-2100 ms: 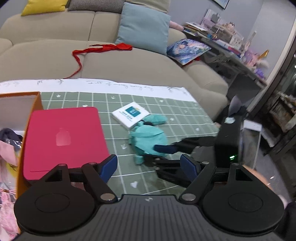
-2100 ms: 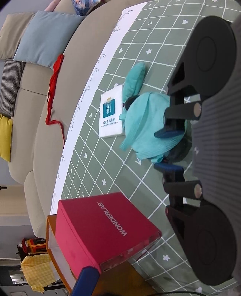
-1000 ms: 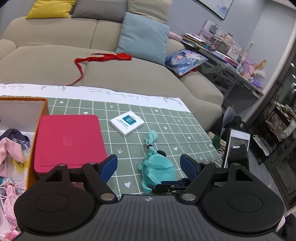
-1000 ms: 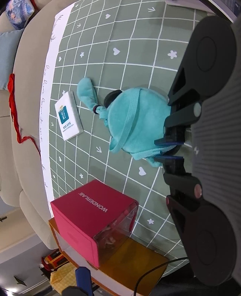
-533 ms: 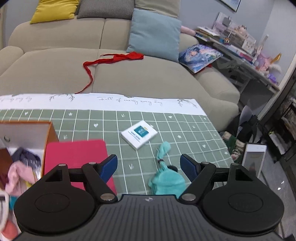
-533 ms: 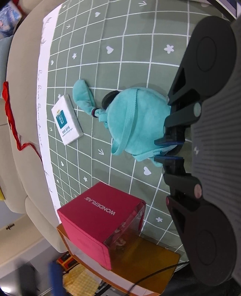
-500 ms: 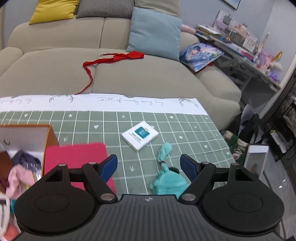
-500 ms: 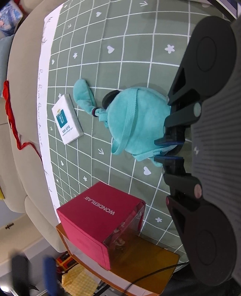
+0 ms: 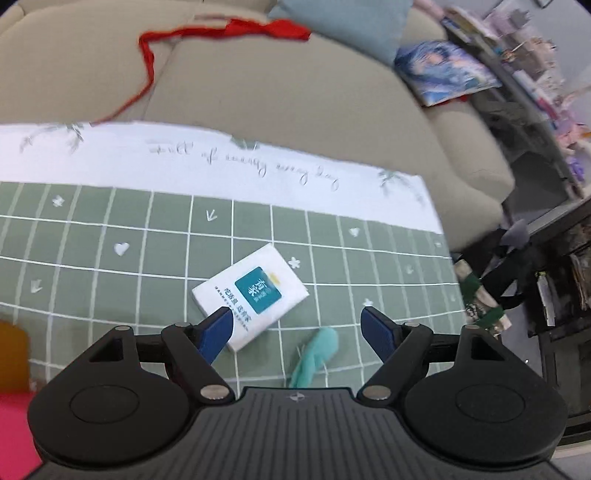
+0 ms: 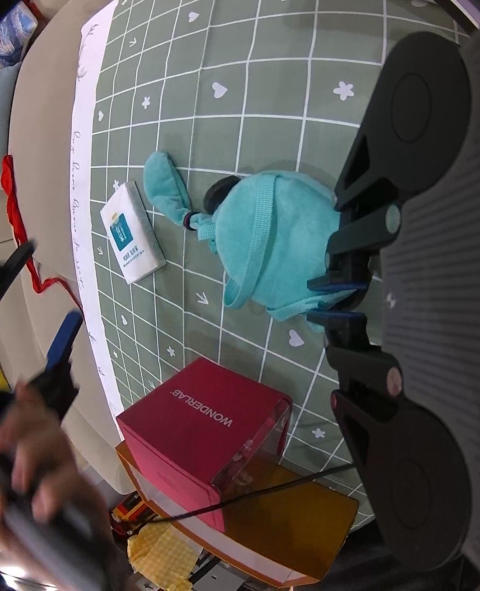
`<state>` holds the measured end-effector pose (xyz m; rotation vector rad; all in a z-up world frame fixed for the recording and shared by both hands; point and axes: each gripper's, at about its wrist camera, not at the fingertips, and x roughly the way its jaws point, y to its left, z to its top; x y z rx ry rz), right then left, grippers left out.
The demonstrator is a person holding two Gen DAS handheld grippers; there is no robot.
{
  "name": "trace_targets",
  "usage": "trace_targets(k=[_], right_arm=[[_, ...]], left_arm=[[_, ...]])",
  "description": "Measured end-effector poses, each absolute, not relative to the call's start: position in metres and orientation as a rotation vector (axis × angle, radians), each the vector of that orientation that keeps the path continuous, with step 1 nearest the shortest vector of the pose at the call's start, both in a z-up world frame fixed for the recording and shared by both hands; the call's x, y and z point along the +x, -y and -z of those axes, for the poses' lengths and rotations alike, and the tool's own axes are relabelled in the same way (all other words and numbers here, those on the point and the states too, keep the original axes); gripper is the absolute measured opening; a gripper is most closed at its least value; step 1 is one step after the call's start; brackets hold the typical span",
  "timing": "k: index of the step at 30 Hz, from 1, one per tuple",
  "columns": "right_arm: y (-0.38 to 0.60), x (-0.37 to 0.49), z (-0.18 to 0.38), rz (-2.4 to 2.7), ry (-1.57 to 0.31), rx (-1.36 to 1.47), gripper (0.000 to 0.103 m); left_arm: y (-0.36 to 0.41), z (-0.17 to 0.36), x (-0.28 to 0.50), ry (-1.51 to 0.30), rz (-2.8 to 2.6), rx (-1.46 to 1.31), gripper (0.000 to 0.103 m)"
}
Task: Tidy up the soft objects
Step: 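Grasp the teal plush pouch with the right tool while the left tool grasps the white tissue pack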
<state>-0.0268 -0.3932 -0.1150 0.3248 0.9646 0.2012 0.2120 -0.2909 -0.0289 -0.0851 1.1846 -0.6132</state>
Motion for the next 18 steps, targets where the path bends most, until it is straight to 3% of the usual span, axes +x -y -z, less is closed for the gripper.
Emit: trace_targets(k=[9,12,18], right_arm=[[0.395,-0.021,0.116,-0.218,-0.972,0.341,0.009],[0.395,-0.021,0.116,-0.223,-0.973,0.336,0.009],[0.399,-0.022,0.117,-0.237,-0.969,0.352,0.009]], left_arm=[[0.315,0.095,0.252,-1.475,0.447,-0.295,0.093],[0.315,0.102,0.258,-1.464,0.344,-0.341,0.093],[0.362,0.082,0.255,-1.317,0.592,0.193,0.093]])
